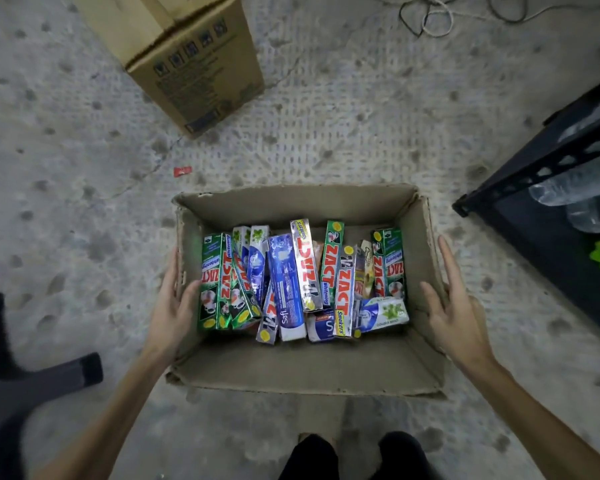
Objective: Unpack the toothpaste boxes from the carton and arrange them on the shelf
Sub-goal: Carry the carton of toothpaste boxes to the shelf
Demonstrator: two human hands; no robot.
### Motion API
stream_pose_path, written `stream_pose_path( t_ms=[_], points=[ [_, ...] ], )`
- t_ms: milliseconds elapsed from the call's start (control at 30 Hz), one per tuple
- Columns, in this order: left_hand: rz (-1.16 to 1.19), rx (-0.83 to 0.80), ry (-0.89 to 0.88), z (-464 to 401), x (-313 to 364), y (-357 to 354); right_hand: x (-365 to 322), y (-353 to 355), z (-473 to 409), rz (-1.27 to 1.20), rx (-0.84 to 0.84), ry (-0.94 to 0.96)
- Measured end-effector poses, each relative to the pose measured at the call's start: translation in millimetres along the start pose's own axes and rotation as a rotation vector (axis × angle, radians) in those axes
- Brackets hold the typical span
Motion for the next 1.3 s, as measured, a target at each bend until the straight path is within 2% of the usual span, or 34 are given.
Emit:
stream_pose_path(
  t_ms=[267,500,733,900,1067,1233,1300],
  points=[
    [-0.058,-0.119,-0.097,48,70,-34,33,88,45,-0.101,0.061,-0.106],
    [0.043,-0.331,-0.166,93,137,-119,113,179,112,-0.156,0.193,-0.261],
    [0.029,-0.534,-0.288,169,195,-225,212,239,207,-0.200,0.377,-0.456],
    [0.034,-0.689,-0.300,212,202,-286,282,267,271,-0.184,0.451,-0.593],
    [-0.019,-0.723,-0.348,262,207,-344,305,286,308,-0.073,0.543,-0.651],
    [-0.081,-0.733,-0.437,266,204,-385,345,284,315,-0.101,0.534,-0.677],
    [-0.067,-0.744,-0.421,269,206,-397,355,283,312,-0.134,0.545,-0.668]
  ],
)
Point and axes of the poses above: each hand's wrist, its own z-axis away from the middle knuckle, its own y-axis out of the back of the hand, x = y × z, the point moved 4 cm from there along -z, towards the middle knuckle, and after that the axes turned 8 degrees about x, right-handed, at the moved point
